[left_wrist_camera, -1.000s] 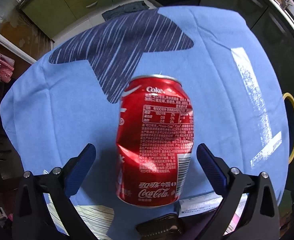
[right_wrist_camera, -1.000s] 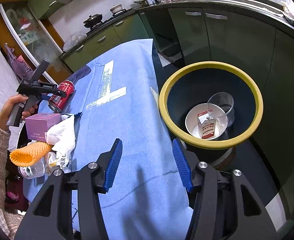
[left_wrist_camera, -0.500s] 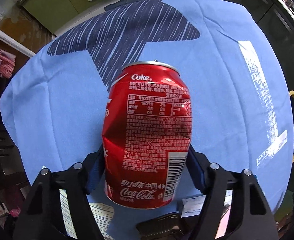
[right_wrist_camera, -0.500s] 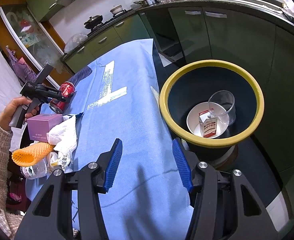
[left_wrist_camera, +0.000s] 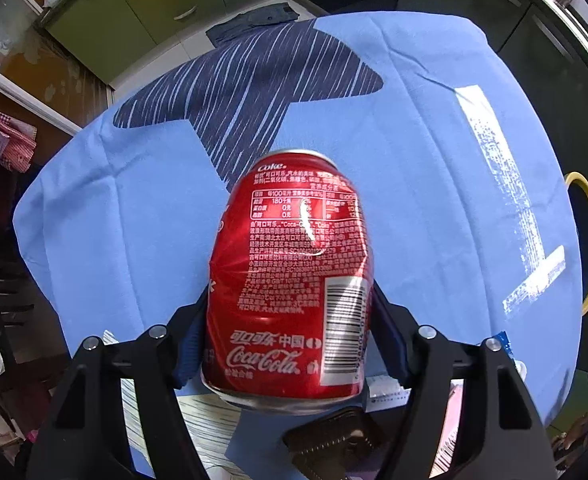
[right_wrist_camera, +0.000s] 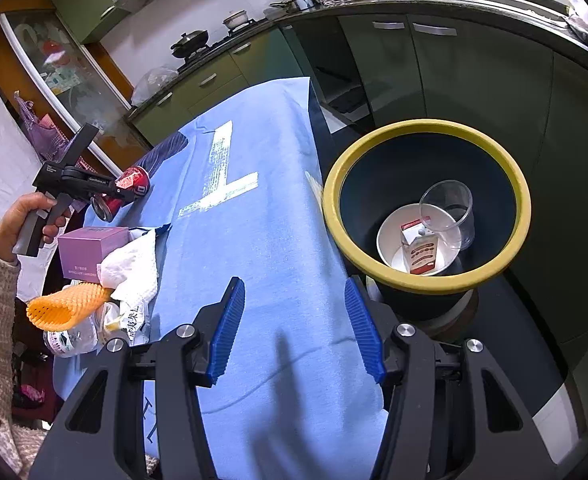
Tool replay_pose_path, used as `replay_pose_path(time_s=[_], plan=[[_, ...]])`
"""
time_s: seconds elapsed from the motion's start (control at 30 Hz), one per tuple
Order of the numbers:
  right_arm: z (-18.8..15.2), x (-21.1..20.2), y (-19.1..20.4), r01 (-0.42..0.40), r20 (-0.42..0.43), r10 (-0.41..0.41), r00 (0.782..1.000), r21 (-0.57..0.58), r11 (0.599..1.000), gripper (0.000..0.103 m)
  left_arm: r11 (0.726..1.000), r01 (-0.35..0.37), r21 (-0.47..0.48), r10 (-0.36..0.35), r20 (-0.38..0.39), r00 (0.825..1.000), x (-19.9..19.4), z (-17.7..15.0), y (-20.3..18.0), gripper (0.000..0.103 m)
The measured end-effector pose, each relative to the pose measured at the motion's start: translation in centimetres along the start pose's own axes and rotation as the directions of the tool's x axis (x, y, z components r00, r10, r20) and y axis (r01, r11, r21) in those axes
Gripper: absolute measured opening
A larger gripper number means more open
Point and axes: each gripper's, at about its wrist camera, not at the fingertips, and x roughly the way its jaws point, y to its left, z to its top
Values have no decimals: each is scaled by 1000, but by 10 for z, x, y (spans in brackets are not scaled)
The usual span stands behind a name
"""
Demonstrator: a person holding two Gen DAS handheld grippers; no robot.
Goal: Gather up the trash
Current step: 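Carry the can over the bin and open the left tool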
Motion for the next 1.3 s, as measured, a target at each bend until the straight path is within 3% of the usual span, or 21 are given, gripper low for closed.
replay_pose_path(time_s=[0.97, 1.13, 1.3], plan=[[1, -14, 2, -9, 25, 9, 1000, -16, 1000, 52, 998, 39, 48, -42, 63, 997, -42, -3, -14, 67], [0, -40, -9, 23, 81, -23, 996, -2, 1000, 52, 986, 89, 142, -103, 91, 991, -73, -8, -57, 67], [-7, -69, -34, 34, 145, -41, 989, 50, 998, 52, 946, 149, 288, -183, 96, 978, -99, -15, -134, 67]])
